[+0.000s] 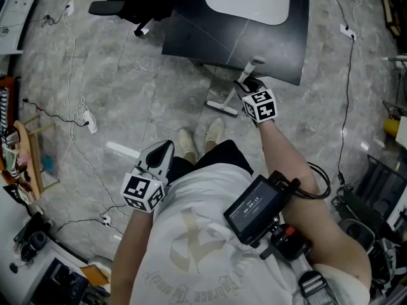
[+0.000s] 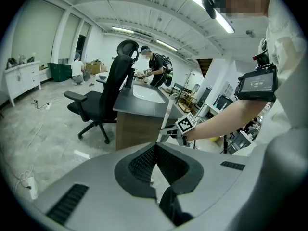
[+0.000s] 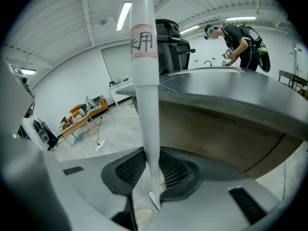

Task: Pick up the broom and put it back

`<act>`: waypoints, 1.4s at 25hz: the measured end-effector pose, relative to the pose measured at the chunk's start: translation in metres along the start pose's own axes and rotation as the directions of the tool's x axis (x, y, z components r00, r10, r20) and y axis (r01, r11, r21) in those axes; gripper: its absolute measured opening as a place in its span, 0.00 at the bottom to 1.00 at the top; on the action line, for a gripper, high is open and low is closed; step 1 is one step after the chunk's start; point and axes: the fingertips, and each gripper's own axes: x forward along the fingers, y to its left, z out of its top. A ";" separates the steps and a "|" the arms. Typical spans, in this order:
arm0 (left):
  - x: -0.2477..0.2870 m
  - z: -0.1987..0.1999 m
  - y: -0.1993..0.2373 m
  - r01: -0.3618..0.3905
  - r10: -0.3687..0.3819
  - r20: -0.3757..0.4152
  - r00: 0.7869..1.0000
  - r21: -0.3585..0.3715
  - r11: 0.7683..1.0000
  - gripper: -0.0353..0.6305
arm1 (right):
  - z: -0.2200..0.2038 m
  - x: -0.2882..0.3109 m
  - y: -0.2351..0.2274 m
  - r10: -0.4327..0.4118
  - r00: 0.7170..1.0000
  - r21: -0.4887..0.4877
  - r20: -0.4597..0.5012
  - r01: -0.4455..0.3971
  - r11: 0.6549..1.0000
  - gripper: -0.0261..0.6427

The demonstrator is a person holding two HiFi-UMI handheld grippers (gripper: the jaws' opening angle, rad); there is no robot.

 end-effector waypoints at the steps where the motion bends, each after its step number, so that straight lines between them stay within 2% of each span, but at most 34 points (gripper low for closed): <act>1: 0.000 0.000 0.000 -0.001 0.001 0.000 1.000 -0.002 1.000 0.07 | 0.000 0.001 -0.001 -0.001 1.000 0.002 -0.001 0.001 1.000 0.18; 13: -0.003 0.001 0.001 -0.017 0.017 0.009 1.000 -0.005 1.000 0.07 | 0.003 0.002 -0.008 -0.033 0.999 0.012 -0.006 0.033 0.999 0.19; 23: -0.006 0.006 0.001 -0.004 0.004 0.031 1.000 0.005 1.000 0.07 | 0.003 -0.010 -0.009 -0.076 0.997 0.033 0.007 0.075 0.997 0.30; 29: -0.004 0.006 0.012 0.025 -0.025 0.045 0.999 -0.005 1.000 0.07 | 0.005 -0.025 -0.009 -0.127 0.991 0.070 0.036 0.124 0.990 0.33; 35: 0.001 0.021 0.017 0.107 -0.109 0.058 0.992 0.034 0.994 0.07 | 0.014 -0.059 0.002 -0.192 0.978 0.114 0.085 0.182 0.977 0.33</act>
